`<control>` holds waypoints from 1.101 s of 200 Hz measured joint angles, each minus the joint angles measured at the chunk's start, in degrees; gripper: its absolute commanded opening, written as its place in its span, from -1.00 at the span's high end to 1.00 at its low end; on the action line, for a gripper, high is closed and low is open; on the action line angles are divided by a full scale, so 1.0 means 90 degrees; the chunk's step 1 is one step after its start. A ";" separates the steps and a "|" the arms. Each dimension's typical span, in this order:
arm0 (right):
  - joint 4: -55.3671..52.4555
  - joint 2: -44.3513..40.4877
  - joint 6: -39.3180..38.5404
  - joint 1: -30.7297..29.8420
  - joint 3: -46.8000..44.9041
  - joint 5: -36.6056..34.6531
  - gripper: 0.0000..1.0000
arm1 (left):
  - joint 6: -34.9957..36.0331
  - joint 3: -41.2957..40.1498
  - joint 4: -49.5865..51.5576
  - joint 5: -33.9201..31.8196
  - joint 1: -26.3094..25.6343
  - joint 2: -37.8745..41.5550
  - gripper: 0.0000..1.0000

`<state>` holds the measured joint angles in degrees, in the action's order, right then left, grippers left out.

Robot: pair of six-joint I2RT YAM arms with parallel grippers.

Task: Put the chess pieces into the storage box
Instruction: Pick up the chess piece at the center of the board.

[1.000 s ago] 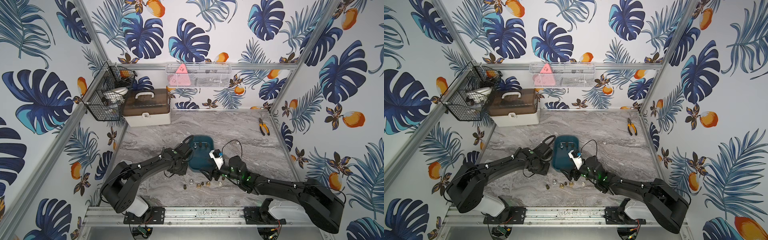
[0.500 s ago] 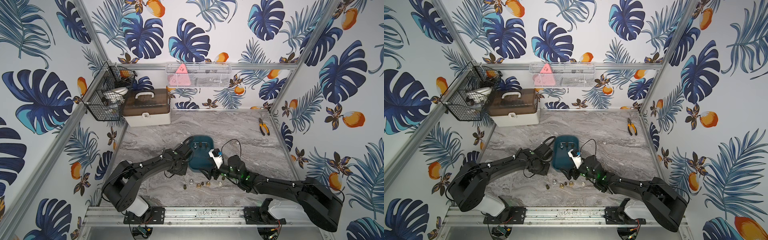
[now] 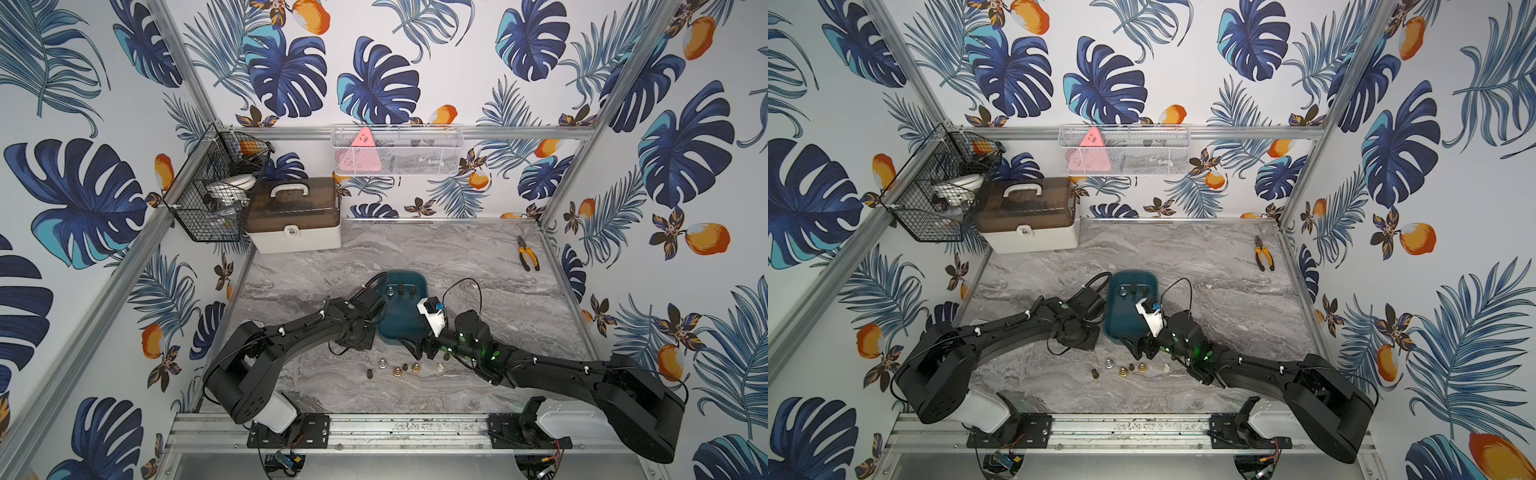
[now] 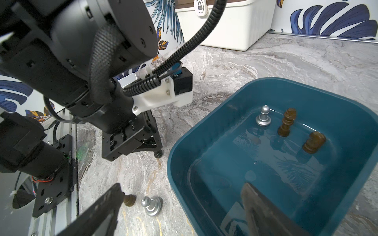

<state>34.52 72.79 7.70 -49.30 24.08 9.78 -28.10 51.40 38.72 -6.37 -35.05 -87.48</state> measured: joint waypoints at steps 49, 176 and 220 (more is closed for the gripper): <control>0.0027 -0.0233 0.0002 0.0000 -0.0163 -0.0321 -0.88 | 0.0000 0.0763 0.0529 -0.0216 0.0000 0.0177 0.75; 0.0306 -0.1061 0.0092 -0.0005 -0.0828 -0.2555 -1.00 | 0.0474 0.3993 0.0797 -0.0304 -0.0199 -0.2149 0.75; 0.0299 -0.1049 0.0092 -0.0005 -0.0814 -0.2557 -1.00 | 0.0619 0.4221 0.0741 -0.0369 -0.0204 -0.2701 0.75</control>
<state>37.21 63.35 8.54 -49.34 16.75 -13.23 -22.52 89.38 45.39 -9.69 -36.88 -111.79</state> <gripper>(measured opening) 0.998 0.170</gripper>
